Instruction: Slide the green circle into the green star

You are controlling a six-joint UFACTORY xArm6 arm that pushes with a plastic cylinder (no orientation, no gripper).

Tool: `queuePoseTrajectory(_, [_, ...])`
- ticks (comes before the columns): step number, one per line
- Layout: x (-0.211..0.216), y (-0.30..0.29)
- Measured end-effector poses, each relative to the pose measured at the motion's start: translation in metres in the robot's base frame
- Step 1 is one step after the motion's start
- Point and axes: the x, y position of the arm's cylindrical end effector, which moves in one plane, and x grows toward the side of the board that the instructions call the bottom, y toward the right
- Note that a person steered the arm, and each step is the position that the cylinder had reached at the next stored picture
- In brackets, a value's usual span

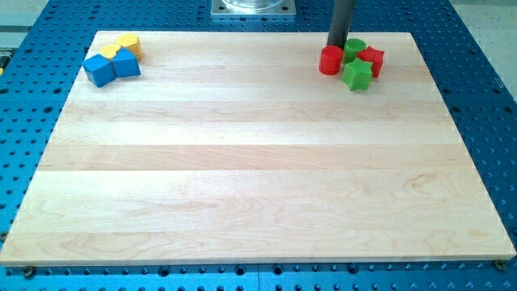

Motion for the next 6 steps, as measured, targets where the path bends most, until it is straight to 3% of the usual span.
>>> queuePoseTrajectory(2, [-0.028, 0.017])
queuePoseTrajectory(3, [0.007, 0.021])
queuePoseTrajectory(4, [0.082, 0.021])
queuePoseTrajectory(5, [0.078, 0.007])
queuePoseTrajectory(6, [0.05, 0.049])
